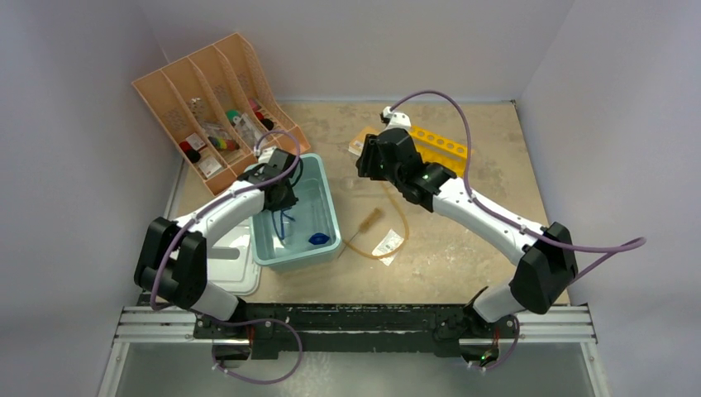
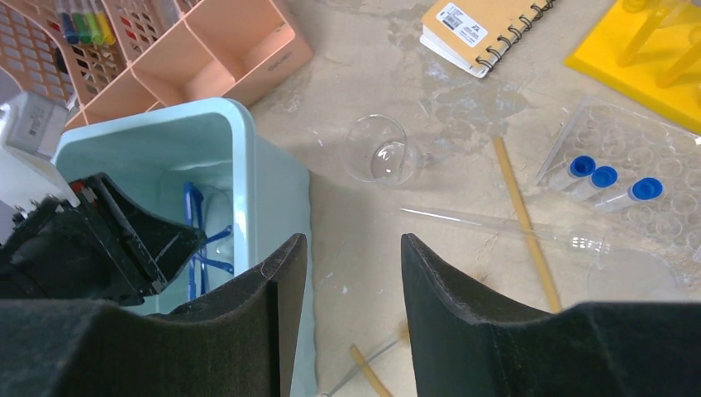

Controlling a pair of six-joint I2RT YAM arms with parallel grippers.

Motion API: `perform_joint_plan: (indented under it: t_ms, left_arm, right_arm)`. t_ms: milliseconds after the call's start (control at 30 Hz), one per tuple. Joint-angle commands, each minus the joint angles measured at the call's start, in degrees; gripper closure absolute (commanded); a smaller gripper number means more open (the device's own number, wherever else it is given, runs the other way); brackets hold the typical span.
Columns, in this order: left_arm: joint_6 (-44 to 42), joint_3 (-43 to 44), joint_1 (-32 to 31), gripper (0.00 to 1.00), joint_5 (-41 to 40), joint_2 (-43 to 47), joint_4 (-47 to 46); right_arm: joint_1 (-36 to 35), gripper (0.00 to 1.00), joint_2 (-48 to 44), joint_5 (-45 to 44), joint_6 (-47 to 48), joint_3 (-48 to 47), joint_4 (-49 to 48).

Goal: Organize the chemistry lab equipment

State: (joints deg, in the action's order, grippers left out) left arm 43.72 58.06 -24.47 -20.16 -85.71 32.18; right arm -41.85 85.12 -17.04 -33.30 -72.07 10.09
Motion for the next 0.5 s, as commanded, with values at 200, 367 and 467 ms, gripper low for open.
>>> perform_joint_plan:
  t_ms: [200, 367, 467]
  left_arm:
    - [-1.1, -4.2, 1.7, 0.8, -1.1, -0.1, -5.6]
    - [-3.0, -1.3, 1.7, 0.79, 0.9, 2.5, -6.7]
    - [-3.4, 0.3, 1.7, 0.76, 1.5, 4.6, -7.2]
  right_arm:
    - [3.3, 0.52, 4.1, 4.6, 2.4, -1.3, -1.9]
    - [3.9, 0.49, 9.3, 10.9, 5.6, -3.3, -2.0]
    - [4.2, 0.45, 14.4, 13.8, 7.2, -8.3, 1.6]
